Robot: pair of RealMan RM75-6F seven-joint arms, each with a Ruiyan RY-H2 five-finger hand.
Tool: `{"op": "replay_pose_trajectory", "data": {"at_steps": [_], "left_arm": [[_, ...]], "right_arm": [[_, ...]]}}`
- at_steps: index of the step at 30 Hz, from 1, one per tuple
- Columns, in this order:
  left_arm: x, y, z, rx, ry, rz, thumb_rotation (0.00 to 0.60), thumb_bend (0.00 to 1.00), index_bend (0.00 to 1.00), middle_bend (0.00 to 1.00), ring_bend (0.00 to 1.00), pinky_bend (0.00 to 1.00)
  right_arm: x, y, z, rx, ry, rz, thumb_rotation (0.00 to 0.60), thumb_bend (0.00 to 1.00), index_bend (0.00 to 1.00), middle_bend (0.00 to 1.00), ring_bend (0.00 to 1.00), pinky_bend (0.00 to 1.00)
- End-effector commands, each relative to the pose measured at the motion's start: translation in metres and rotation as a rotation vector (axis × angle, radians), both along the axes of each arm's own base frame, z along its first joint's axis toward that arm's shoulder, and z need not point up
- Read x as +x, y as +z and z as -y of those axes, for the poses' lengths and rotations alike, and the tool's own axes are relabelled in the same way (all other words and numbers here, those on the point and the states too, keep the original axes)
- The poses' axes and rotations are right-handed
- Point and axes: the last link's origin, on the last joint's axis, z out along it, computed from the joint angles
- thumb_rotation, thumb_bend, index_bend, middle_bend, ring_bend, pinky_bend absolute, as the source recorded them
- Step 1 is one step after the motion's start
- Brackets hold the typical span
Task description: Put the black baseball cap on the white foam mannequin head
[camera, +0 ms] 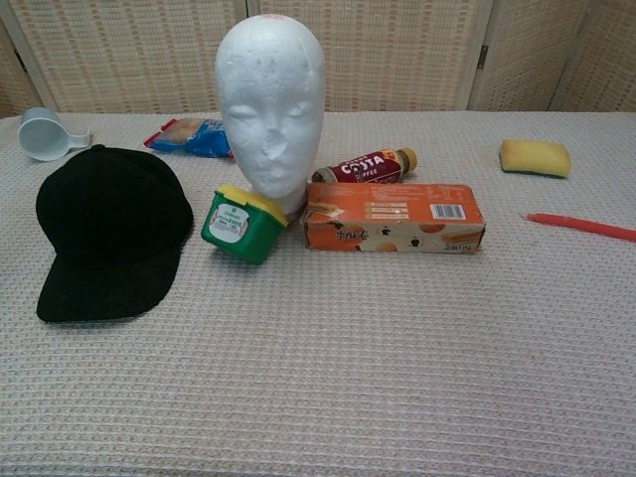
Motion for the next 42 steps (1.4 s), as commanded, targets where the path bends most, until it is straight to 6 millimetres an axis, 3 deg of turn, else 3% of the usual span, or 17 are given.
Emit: {"op": "replay_pose_trajectory", "data": {"at_steps": [1, 8, 12, 14, 16, 18, 21, 26, 31, 42], "left_arm": [[-0.001, -0.001, -0.001, 0.004, 0.006, -0.006, 0.600, 0.09, 0.00, 0.00, 0.00, 0.13], [0.008, -0.005, 0.005, -0.030, -0.038, 0.051, 0.600, 0.09, 0.00, 0.00, 0.00, 0.13], [0.016, -0.015, 0.015, -0.046, -0.095, 0.090, 0.600, 0.09, 0.03, 0.18, 0.05, 0.19], [0.016, -0.022, 0.021, -0.055, -0.114, 0.103, 0.600, 0.09, 0.03, 0.30, 0.14, 0.29], [0.017, -0.028, 0.025, -0.066, -0.121, 0.120, 0.600, 0.10, 0.04, 0.47, 0.29, 0.44], [0.017, -0.038, 0.031, -0.083, -0.133, 0.131, 0.600, 0.09, 0.06, 0.63, 0.44, 0.56], [0.014, -0.053, 0.041, -0.136, -0.139, 0.101, 0.600, 0.10, 0.09, 0.82, 0.64, 0.71], [0.012, -0.078, 0.041, -0.196, -0.156, 0.105, 0.600, 0.11, 0.15, 0.98, 0.83, 0.86], [0.020, -0.101, 0.035, -0.226, -0.228, 0.148, 0.600, 0.13, 0.28, 1.00, 0.99, 1.00], [0.031, -0.139, 0.013, -0.228, -0.298, 0.202, 0.600, 0.18, 0.52, 1.00, 1.00, 1.00]], "right_arm": [[0.000, 0.000, 0.000, 0.000, -0.001, 0.001, 0.600, 0.02, 0.00, 0.00, 0.00, 0.00], [0.002, 0.003, -0.005, 0.000, 0.013, 0.009, 0.600, 0.02, 0.00, 0.00, 0.00, 0.00], [0.004, 0.010, -0.010, -0.002, 0.015, 0.003, 0.600, 0.02, 0.00, 0.04, 0.00, 0.01], [0.007, 0.014, -0.013, -0.014, 0.026, 0.017, 0.600, 0.02, 0.00, 0.19, 0.07, 0.15], [0.009, 0.017, -0.015, -0.025, 0.043, 0.039, 0.600, 0.02, 0.00, 0.38, 0.27, 0.42], [0.011, 0.020, -0.017, -0.041, 0.059, 0.048, 0.600, 0.02, 0.00, 0.46, 0.39, 0.55], [0.012, 0.021, -0.018, -0.054, 0.069, 0.053, 0.600, 0.02, 0.00, 0.47, 0.41, 0.61], [0.009, 0.015, -0.016, -0.032, 0.055, 0.041, 0.600, 0.02, 0.00, 0.46, 0.40, 0.61], [0.008, 0.012, -0.014, -0.033, 0.045, 0.026, 0.600, 0.02, 0.00, 0.44, 0.40, 0.61], [0.002, 0.007, -0.007, -0.028, 0.009, -0.009, 0.600, 0.02, 0.00, 0.43, 0.40, 0.61]]}}
